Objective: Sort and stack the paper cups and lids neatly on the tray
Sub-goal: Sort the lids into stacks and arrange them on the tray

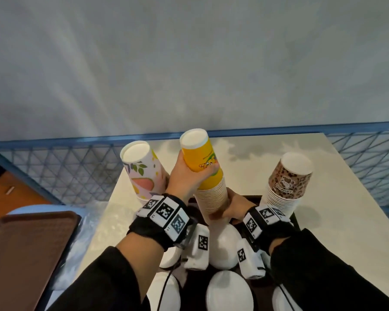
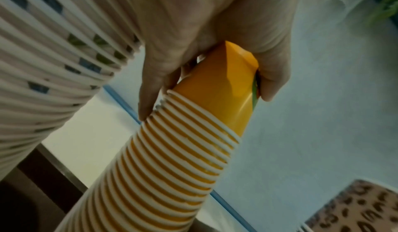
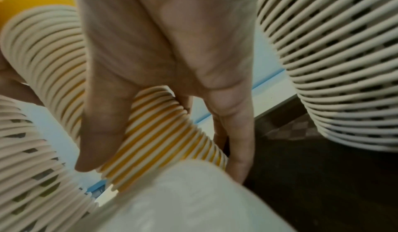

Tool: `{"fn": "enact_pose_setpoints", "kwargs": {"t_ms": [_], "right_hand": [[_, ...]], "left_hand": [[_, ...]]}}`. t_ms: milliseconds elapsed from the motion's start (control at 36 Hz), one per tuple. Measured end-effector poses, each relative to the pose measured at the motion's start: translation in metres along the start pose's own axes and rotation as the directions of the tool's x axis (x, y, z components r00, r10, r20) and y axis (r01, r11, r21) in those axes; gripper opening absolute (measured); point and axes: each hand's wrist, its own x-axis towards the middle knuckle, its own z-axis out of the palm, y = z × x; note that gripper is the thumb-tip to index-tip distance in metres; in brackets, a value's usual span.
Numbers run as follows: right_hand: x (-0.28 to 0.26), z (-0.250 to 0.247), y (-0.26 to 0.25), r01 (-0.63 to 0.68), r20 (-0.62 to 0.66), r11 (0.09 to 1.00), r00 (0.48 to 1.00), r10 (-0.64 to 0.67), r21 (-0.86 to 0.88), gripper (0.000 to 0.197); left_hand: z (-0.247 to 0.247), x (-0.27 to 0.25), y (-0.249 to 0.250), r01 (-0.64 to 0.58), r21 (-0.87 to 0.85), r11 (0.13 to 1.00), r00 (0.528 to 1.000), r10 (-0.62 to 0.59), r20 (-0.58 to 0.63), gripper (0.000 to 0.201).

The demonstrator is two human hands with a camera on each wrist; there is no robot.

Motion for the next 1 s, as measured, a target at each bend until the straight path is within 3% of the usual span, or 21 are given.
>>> {"fn": "enact_pose_setpoints", "kwargs": {"t_ms": [56, 194, 306, 556, 778, 889, 917, 1000], "right_hand": [[-0.004, -0.001, 0.000, 0.028, -0.051, 0.998, 0.998, -0.026, 0.052, 0.093], [-0.042, -0.015, -0.017, 0.103, -0.176, 0.988, 0.981, -0.082, 0.115, 0.083], [-0.078, -0.017, -0.027, 0.129, -0.175, 0.972, 0.980, -0.094, 0.197, 0.080], [-0.153, 0.009, -0.055, 0.233, -0.176, 0.958, 0.963, -0.204, 0.165, 0.077], [-0.177, 0.047, -0.081, 0.274, -0.102, 0.960, 0.958, -0.266, 0.063, 0.084], [-0.177, 0.069, -0.109, 0.314, -0.076, 0.945, 0.944, -0.321, -0.087, 0.074], [-0.175, 0.076, -0.118, 0.314, -0.099, 0.936, 0.938, -0.331, -0.159, 0.079], [-0.171, 0.088, -0.134, 0.322, -0.089, 0.921, 0.933, -0.348, -0.219, 0.086]], "left_hand": [[0.000, -0.005, 0.003, -0.028, 0.025, 0.999, 0.999, 0.027, 0.028, 0.079], [-0.005, -0.028, 0.024, -0.168, 0.087, 0.982, 0.978, 0.155, 0.143, 0.068], [-0.010, -0.054, 0.031, -0.253, 0.076, 0.965, 0.948, 0.231, 0.219, 0.070], [-0.037, -0.104, 0.009, -0.256, 0.099, 0.962, 0.916, 0.208, 0.343, 0.090], [-0.084, -0.139, -0.008, -0.156, -0.055, 0.986, 0.932, 0.165, 0.321, 0.072], [-0.114, -0.142, -0.007, -0.156, -0.081, 0.984, 0.942, 0.173, 0.287, 0.088], [-0.122, -0.141, -0.007, -0.165, -0.077, 0.983, 0.948, 0.179, 0.263, 0.092], [-0.144, -0.135, -0.006, -0.205, -0.068, 0.976, 0.957, 0.215, 0.197, 0.083]]}}
